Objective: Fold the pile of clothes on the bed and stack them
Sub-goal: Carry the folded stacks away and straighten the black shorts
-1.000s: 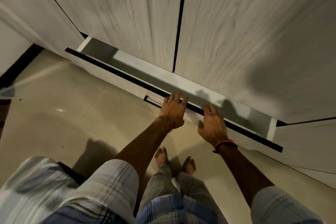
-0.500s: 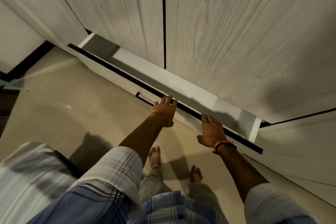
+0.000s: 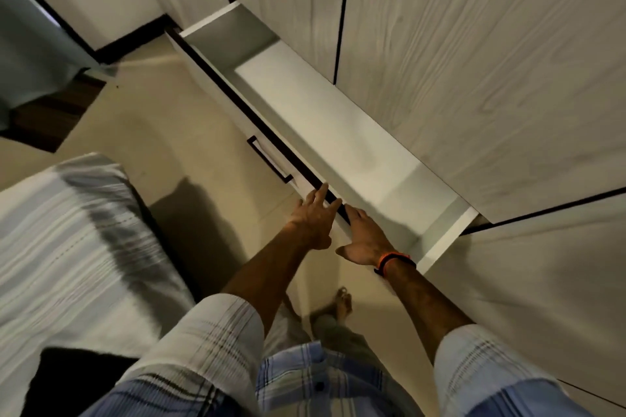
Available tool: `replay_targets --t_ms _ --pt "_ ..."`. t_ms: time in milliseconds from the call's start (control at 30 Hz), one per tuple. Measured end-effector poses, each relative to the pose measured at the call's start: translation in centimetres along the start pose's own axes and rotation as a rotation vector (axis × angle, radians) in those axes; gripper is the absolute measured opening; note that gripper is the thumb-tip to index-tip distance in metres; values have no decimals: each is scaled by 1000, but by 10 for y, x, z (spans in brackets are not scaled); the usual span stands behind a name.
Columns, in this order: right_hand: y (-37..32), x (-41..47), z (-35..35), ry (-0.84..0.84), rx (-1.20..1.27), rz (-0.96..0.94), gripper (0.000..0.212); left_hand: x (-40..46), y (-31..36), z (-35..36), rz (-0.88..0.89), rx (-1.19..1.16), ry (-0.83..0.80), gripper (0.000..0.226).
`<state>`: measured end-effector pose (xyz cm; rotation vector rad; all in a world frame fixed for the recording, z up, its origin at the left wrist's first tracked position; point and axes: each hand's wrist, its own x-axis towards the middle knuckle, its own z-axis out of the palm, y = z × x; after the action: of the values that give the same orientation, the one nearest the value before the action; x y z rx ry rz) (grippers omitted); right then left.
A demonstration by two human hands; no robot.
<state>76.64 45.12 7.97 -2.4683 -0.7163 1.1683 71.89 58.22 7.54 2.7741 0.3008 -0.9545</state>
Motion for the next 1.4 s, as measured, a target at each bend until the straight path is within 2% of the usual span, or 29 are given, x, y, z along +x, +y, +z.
replay_targets --t_ms 700,1033,1267,1400 --pt "-33 -96 107 -63 93 -53 94 -137 -12 113 -155 -201 37 97" --pt "-32 -135 148 -181 121 -107 87 -190 -3 158 -291 -335 68 97" --pt "-27 -148 170 -357 110 -155 69 -221 -2 185 -440 -476 95 99" --pt "-25 -144 168 -352 82 -189 83 -233 6 197 -488 -510 87 100"
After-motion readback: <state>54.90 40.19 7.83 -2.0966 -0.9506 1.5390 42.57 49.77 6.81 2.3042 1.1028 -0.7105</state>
